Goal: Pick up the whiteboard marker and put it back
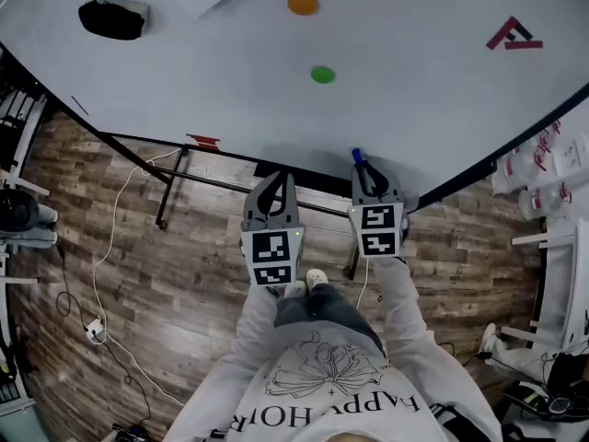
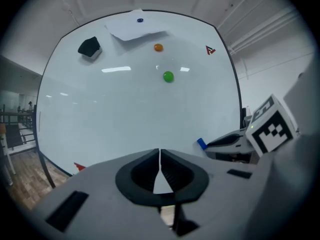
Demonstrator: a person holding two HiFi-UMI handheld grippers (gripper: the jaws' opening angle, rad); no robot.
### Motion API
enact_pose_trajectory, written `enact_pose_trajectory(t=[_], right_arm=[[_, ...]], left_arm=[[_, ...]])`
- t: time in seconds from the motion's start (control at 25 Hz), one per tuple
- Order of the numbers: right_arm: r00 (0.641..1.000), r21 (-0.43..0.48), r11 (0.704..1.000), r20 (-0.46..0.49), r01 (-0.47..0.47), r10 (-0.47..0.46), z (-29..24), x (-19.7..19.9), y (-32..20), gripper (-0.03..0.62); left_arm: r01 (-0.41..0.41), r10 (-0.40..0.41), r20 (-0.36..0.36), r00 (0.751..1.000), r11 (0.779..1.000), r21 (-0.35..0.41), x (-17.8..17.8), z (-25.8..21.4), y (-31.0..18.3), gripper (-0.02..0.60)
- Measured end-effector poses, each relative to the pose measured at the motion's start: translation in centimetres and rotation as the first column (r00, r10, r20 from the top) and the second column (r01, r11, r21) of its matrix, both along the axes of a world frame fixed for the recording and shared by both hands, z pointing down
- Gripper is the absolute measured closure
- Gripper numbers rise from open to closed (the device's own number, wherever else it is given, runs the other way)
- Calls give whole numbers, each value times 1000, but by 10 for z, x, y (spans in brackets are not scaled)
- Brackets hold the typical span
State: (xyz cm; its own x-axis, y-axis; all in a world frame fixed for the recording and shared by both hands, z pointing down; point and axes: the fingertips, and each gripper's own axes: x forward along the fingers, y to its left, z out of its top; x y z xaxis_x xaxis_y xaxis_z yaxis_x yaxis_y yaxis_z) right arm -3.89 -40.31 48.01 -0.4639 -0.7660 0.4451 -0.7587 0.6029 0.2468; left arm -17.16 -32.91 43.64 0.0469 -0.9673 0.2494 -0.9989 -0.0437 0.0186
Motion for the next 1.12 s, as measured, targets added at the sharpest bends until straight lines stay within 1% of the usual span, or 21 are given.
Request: enact_pose_trajectory(t=[0.08, 0.24, 0.32, 0.44, 0.52, 0.64, 0.8, 1.0, 1.12], right_arm=[[997, 13, 998, 54, -57, 56, -13, 19, -4, 533], [981, 47, 986, 116, -159, 153, -30, 58, -8, 533], [968, 70, 974, 147, -216, 204, -39, 78, -8, 533], [939, 91, 948, 194, -306, 284, -47, 110, -6, 534], [923, 100, 932, 214, -347, 321, -49, 127, -5, 534], [904, 109, 915, 234, -389, 357, -48, 147, -4, 534], [876, 103, 897, 286, -431, 388, -44, 165, -2, 533], [859, 89, 895, 336, -438, 387, -37, 172, -5, 534], [853, 79, 901, 366, -427, 372, -32, 170, -9, 533]], left_arm=[[-38, 38, 2, 999, 999, 14, 14, -5, -8, 572], [-106, 106, 0, 994, 994, 30, 43, -11, -21, 572], [-136, 136, 0, 991, 990, 35, 57, -13, -27, 572], [-180, 180, -3, 984, 983, 39, 79, -15, -34, 572], [-206, 206, -3, 979, 978, 41, 93, -15, -39, 572], [-238, 238, -2, 971, 970, 44, 112, -17, -44, 572], [-268, 268, 5, 963, 962, 43, 132, -16, -49, 572], [-287, 287, 3, 958, 957, 35, 148, -12, -55, 572], [-290, 290, 3, 957, 957, 27, 153, -8, -57, 572]])
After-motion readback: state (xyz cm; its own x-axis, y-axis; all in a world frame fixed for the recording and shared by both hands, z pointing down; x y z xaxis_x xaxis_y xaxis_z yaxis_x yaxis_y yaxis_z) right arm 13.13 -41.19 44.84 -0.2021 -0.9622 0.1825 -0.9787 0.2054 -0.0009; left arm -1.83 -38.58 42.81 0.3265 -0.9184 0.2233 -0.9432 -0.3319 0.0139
